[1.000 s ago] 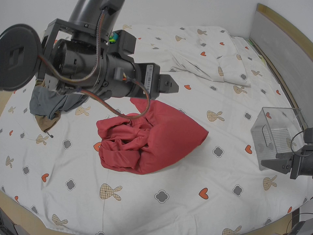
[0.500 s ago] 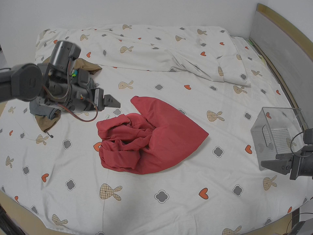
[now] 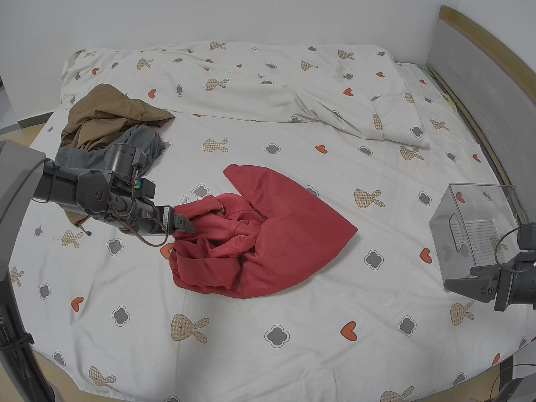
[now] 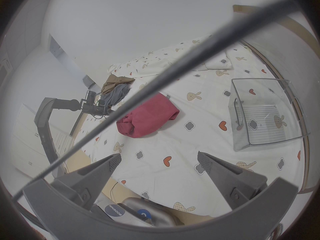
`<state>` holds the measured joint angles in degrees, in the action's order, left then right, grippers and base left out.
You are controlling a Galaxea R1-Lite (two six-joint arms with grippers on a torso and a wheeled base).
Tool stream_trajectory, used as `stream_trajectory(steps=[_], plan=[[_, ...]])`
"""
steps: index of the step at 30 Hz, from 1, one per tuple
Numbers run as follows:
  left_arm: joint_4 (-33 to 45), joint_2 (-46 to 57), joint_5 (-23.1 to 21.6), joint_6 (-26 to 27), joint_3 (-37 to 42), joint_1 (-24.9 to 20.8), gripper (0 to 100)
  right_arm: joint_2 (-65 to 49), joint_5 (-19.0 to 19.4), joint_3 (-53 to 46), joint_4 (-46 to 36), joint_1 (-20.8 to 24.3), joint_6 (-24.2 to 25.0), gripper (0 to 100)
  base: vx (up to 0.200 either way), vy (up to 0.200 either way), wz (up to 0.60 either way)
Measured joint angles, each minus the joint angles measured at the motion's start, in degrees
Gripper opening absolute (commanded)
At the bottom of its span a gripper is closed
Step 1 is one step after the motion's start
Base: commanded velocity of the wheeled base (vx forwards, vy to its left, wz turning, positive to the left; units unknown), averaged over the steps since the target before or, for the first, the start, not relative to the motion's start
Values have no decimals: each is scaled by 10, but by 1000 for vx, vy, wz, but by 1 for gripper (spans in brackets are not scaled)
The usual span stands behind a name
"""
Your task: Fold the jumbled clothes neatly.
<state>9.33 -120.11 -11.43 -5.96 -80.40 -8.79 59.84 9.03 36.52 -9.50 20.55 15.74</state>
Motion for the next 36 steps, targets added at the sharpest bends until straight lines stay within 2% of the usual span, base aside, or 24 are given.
stream_trajectory(steps=[1,8,18,25,32,36], plan=[[-2,-8,3,0,-7,0,0,0,0,0,0,0,0,100,0,0,0],[-4,-49,9,1,-54,-2,0,0,0,-1,0,1,0,100,0,0,0],[0,-52,33,0,-68,-7,0,1,0,-1,0,1,0,100,0,0,0],[13,35,36,-3,-79,-14,0,1,0,-1,0,1,0,100,0,0,0],[111,159,38,-21,-129,-39,0,4,0,0,0,2,0,100,0,0,0],[130,205,55,-46,-159,-61,0,7,0,0,0,1,0,100,0,0,0]])
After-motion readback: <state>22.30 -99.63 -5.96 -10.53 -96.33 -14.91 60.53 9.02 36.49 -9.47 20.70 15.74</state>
